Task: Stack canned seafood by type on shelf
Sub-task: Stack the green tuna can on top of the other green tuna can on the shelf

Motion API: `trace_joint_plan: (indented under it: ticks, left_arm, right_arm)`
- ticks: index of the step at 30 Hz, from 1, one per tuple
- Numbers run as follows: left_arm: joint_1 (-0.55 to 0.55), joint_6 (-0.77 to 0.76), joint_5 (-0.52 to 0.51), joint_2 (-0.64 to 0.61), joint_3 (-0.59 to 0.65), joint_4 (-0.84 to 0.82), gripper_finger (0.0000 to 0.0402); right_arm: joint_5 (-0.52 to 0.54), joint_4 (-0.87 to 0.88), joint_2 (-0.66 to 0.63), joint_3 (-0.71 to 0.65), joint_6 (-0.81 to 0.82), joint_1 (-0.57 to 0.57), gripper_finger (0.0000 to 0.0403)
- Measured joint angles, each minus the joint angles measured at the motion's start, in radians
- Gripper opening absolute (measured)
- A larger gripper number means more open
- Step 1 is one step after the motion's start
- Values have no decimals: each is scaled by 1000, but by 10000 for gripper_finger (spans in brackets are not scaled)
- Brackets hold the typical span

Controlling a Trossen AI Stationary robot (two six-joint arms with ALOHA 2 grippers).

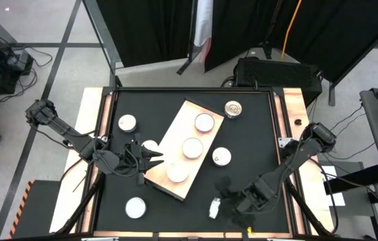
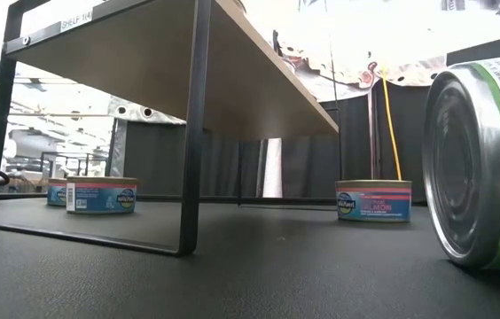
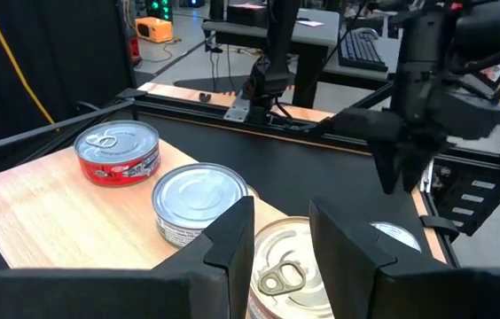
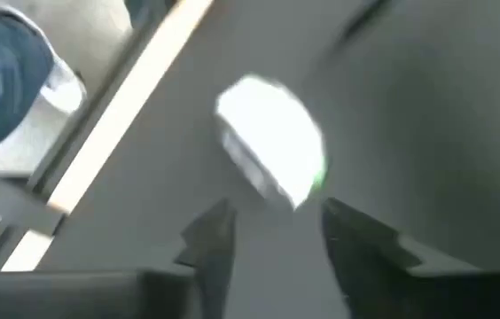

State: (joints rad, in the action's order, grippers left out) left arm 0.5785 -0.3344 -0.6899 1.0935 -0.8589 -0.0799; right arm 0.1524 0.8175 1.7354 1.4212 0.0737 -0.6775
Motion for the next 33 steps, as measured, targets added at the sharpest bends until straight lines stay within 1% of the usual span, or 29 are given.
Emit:
trace_joint_plan:
  ticks: [2,5,8,11,13,23,33]
  left_arm:
    - [0,0,0,0,0,0,113]
    - [0,-1,0,0,0,1,113]
    - [0,-1,0,0,0,1,113]
    - [0,-1,0,0,0,1,113]
    - [0,0,0,0,0,1,113]
    - [0,0,-4,0,0,0,113]
    - [0,1,-4,0,0,-6,113]
  right_arm:
    - [-49,-73,17,0,-91,30,218]
    - [-129,-124,49,0,-198,64,271]
    - [-183,-127,68,0,-259,84,295]
    - [-225,-126,84,0,-287,97,299]
    - [-235,-132,95,-1,-312,102,299]
    - [-237,-141,160,-2,-446,109,299]
    - [-228,-158,167,-1,-482,135,297]
